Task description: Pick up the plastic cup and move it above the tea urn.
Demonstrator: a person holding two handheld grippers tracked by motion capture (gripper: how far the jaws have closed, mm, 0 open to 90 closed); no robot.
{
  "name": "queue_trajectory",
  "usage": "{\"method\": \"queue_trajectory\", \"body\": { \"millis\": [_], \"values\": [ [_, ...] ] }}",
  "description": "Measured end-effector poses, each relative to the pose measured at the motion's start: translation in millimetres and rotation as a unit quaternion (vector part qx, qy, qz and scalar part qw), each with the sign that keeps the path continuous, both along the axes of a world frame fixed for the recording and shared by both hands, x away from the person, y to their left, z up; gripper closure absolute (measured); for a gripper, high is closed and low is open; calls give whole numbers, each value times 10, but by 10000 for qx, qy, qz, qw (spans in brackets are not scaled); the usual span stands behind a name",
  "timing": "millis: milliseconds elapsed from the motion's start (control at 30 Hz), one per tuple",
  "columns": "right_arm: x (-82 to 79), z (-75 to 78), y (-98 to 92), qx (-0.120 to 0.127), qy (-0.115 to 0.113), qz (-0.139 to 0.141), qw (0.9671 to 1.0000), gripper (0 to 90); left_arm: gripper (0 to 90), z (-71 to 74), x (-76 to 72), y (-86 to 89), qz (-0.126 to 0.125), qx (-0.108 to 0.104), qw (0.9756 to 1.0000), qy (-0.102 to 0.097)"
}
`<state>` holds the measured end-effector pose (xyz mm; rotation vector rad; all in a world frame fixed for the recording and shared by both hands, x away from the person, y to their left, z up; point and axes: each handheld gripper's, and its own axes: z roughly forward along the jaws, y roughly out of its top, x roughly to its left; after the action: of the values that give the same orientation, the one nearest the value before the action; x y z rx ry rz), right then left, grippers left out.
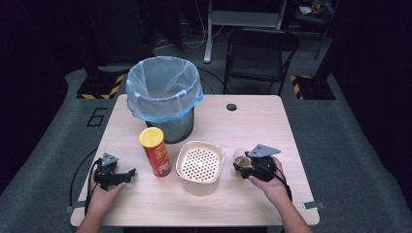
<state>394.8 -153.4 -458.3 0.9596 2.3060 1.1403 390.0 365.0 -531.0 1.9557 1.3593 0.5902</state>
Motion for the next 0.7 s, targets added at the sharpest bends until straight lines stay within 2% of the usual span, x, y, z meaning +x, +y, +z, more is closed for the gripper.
{"method": "queue_trajectory", "body": {
  "millis": [133, 233, 267, 367, 700],
  "values": [
    [8, 82, 21, 39, -19, 83, 10000, 346, 121, 0, 0, 0, 1, 0, 10000, 0],
    [27, 207, 44, 49, -86, 181, 9998, 346, 121, 0, 0, 0, 1, 0, 10000, 0],
    [27, 207, 44, 49, -86, 181, 9998, 346, 121, 0, 0, 0, 1, 0, 10000, 0],
    [65, 334, 61, 145, -52, 215, 9997, 347, 121, 0, 0, 0, 1, 0, 10000, 1],
    [177, 626, 97, 166, -69, 249, 9995, 349, 121, 0, 0, 0, -1, 1, 10000, 0]
  ]
}}
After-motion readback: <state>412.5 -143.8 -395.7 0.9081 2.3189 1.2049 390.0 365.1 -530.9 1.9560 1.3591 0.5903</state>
